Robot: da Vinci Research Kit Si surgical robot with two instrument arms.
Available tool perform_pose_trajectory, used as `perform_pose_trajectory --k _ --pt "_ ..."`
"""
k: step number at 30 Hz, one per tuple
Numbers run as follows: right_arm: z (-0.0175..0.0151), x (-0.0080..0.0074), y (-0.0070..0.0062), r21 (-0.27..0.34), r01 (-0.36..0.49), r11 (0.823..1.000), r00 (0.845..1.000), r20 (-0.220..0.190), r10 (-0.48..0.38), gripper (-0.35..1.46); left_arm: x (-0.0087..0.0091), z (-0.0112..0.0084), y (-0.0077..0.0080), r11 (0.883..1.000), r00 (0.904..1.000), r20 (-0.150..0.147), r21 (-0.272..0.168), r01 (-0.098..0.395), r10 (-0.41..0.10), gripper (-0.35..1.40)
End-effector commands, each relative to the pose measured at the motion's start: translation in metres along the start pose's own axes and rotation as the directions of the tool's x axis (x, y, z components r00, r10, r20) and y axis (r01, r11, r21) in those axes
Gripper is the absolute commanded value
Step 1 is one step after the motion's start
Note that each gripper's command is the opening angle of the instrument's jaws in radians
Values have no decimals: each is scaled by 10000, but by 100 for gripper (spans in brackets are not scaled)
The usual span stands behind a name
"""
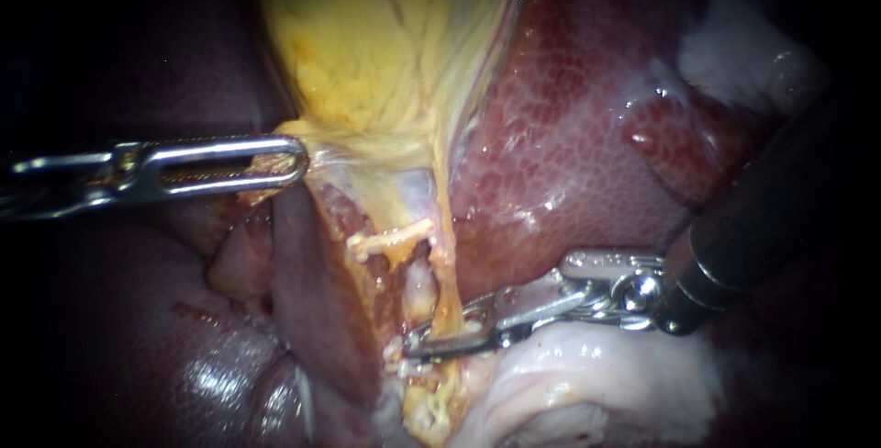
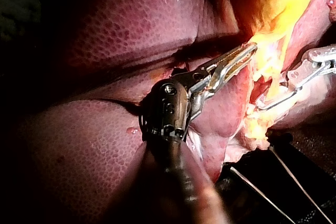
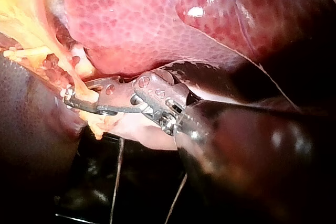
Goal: Going back second clip right tube
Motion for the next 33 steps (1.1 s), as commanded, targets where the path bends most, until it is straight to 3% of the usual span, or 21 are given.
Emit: perform_pose_trajectory --k 1,11,14,16,21,33 --pt "0 0 0 6 -5 10000 10000 -4 5 -35 0 0 0 10000 10000 1 -2 -2 2 -35" --pt "0 1 -1 25 -7 10000 10000 -30 7 -35 0 0 0 10000 10000 1 -3 -2 2 -35" --pt "2 8 2 -210 -61 9998 9995 -301 55 32 0 0 0 10000 10000 1 -3 -2 2 -35" --pt "4 13 3 -230 -88 9997 9987 -498 76 49 0 -1 0 10000 10000 2 -4 -2 2 -35" --pt "9 19 6 -781 280 9965 9962 -803 -343 60 0 -1 -1 10000 10000 2 -7 -2 2 -35" --pt "-19 28 1 -998 928 9907 9913 -836 -1013 60 1 -2 -2 10000 10000 8 -17 -5 5 -35"
